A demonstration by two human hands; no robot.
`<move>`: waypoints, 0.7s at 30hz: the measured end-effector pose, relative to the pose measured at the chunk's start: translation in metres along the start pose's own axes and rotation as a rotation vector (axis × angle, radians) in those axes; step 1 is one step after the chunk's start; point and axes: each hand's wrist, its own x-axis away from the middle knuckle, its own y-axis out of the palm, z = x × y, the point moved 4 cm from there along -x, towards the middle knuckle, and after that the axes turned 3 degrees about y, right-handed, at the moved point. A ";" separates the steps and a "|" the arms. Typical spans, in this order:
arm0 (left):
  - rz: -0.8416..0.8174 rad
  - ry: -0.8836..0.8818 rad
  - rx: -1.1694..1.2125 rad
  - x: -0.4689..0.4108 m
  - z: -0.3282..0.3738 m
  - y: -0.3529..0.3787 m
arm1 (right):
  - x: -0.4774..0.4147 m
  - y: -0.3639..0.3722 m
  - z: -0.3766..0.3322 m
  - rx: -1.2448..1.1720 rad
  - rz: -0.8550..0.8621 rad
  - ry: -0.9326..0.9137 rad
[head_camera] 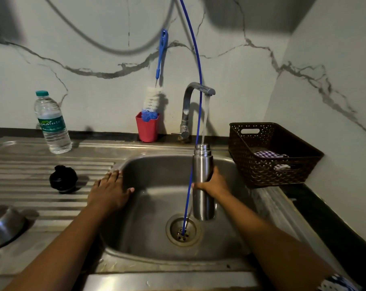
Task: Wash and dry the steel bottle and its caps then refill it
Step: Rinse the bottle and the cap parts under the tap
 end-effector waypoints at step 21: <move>0.070 -0.039 0.059 -0.005 0.006 -0.008 | 0.012 -0.027 -0.021 0.010 0.107 -0.074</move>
